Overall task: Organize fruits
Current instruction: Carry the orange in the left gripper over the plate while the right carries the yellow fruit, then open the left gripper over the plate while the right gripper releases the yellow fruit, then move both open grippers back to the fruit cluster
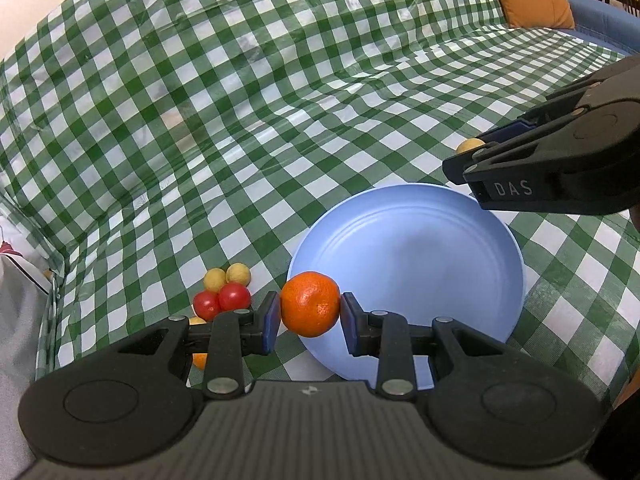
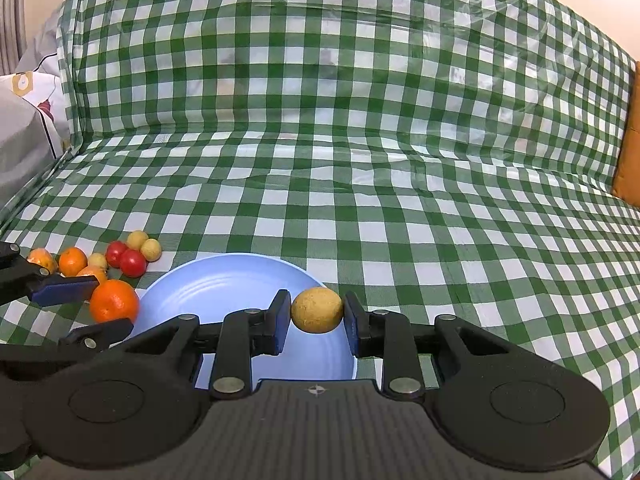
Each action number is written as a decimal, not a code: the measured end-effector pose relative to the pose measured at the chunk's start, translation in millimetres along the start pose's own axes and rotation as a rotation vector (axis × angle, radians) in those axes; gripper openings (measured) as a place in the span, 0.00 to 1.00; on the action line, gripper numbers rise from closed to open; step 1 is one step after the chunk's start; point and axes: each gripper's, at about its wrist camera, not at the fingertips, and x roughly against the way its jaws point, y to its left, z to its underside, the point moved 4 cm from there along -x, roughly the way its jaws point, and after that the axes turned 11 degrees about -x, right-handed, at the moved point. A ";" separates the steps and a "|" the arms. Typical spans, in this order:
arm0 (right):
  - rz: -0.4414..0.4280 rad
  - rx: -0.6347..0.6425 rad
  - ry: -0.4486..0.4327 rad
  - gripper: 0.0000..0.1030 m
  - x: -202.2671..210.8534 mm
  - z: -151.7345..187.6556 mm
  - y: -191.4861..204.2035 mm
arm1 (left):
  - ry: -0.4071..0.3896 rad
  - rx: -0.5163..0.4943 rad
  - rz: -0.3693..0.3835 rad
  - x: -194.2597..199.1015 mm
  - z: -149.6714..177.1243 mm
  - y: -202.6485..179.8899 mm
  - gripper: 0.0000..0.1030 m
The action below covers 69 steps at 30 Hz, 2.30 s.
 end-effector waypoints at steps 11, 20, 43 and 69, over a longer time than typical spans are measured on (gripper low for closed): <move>-0.003 0.005 0.005 0.29 -1.0 -0.1 1.3 | -0.003 0.001 -0.002 0.1 -0.6 -0.9 0.35; 0.001 0.004 0.010 0.29 -1.2 -0.2 1.9 | -0.009 0.002 0.008 0.6 -2.9 -2.3 0.35; -0.037 -0.055 -0.028 0.35 -0.1 -5.6 26.9 | 0.041 0.206 -0.077 1.6 22.9 84.3 0.19; -0.283 -0.099 0.168 0.28 -107.9 -2.0 140.3 | 0.182 0.388 -0.037 -68.9 77.9 150.3 0.21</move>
